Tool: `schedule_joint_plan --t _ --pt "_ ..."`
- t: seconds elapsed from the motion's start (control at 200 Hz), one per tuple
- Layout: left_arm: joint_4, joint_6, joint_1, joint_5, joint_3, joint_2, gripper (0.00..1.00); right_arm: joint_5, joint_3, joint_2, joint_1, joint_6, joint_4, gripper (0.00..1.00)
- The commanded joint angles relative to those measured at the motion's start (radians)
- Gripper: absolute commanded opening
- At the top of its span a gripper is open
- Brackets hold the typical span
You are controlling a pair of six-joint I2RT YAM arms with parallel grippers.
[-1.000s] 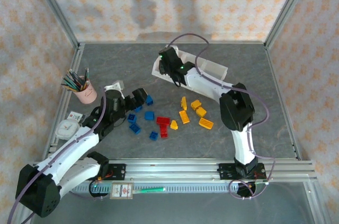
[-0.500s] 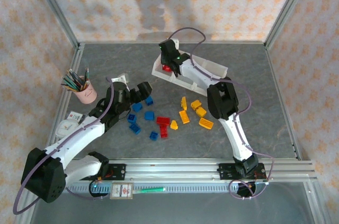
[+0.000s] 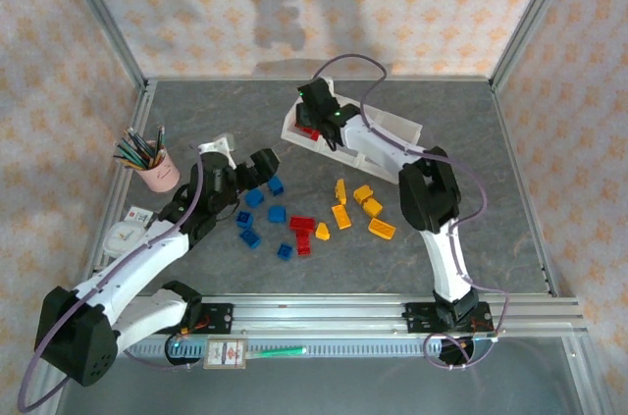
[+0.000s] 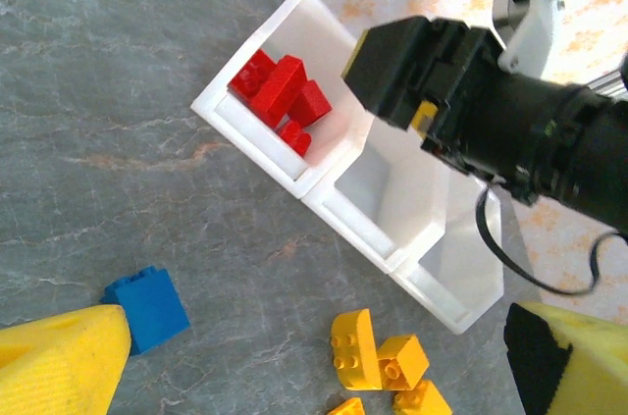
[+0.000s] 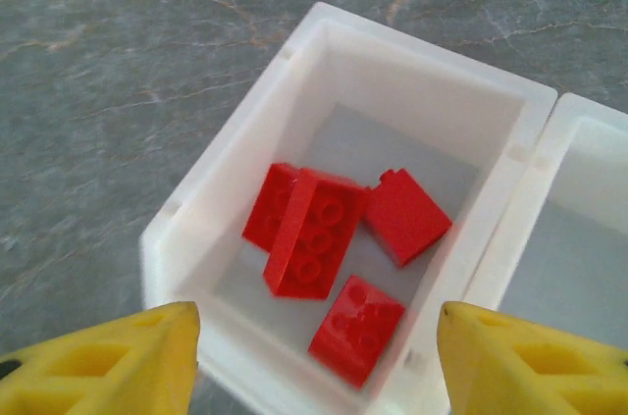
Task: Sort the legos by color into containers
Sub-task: Place the lego in the container, then pick up the lego from the center of the table.
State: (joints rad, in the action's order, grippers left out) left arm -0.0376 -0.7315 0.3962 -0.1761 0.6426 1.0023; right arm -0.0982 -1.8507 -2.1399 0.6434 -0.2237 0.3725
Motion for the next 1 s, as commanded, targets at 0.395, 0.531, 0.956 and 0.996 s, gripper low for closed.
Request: schedule_joint_plan --t 0.395,0.531,0.956,0.996 --pt "0.196 0.009 -0.011 0.031 -0.115 -0.296 0.99 0.061 0.457 0.361 0.132 -0.044 -0.043 0.78" --pt "0.260 -0.002 -0.011 0.048 -0.145 -0.369 0.99 0.095 0.566 0.407 0.180 -0.055 -0.046 0.81" --pt "0.350 -0.059 -0.011 0.076 -0.228 -0.503 0.99 0.138 0.734 0.429 0.345 -0.056 -0.046 0.85" --pt "0.352 -0.061 -0.011 0.076 -0.231 -0.506 0.99 0.129 0.733 0.420 0.355 -0.056 -0.037 0.85"
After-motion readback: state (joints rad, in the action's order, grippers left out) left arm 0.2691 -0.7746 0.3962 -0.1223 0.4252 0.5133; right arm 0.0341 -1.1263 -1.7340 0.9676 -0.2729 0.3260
